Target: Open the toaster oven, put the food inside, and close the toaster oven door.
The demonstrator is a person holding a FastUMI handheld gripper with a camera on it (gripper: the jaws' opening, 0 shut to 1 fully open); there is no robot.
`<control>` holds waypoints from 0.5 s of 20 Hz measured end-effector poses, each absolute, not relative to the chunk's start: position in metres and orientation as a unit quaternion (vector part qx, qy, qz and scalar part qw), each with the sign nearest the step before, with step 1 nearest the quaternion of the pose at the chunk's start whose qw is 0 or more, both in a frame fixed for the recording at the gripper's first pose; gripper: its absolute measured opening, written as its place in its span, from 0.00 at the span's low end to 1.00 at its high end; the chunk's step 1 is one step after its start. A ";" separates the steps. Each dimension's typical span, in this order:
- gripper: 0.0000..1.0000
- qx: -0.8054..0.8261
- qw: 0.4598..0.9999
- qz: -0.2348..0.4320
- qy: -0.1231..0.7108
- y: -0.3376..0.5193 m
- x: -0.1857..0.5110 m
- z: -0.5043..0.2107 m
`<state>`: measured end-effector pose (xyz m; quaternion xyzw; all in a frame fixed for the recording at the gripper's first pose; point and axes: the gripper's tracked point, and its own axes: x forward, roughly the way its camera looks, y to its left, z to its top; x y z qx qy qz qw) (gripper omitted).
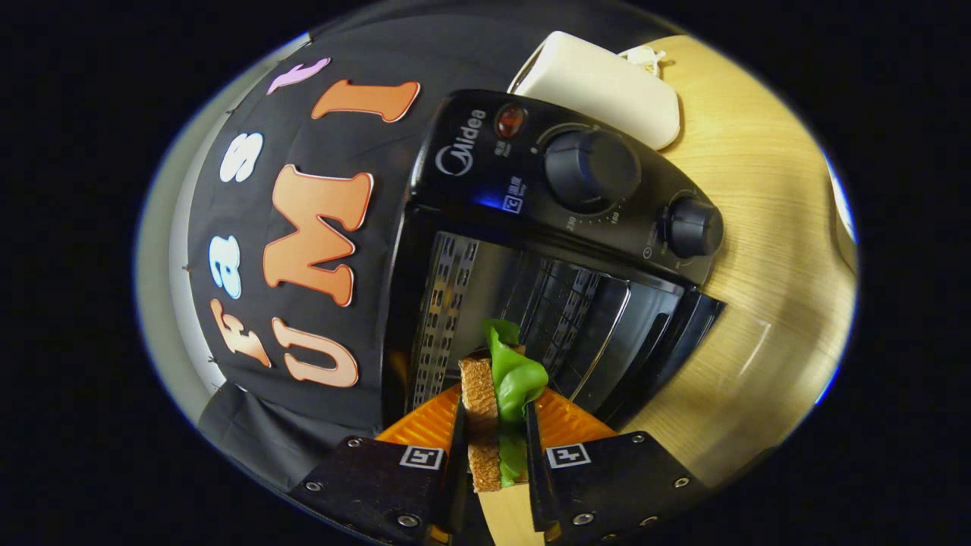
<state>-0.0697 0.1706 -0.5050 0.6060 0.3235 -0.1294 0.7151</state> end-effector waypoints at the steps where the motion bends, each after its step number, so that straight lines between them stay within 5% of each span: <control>1: 0.35 0.608 0.715 -0.135 0.319 0.171 -0.067 -0.510; 5: 0.35 0.608 0.717 -0.149 0.307 0.170 -0.054 -0.524; 10: 0.48 0.581 0.732 -0.171 0.312 0.167 -0.051 -0.527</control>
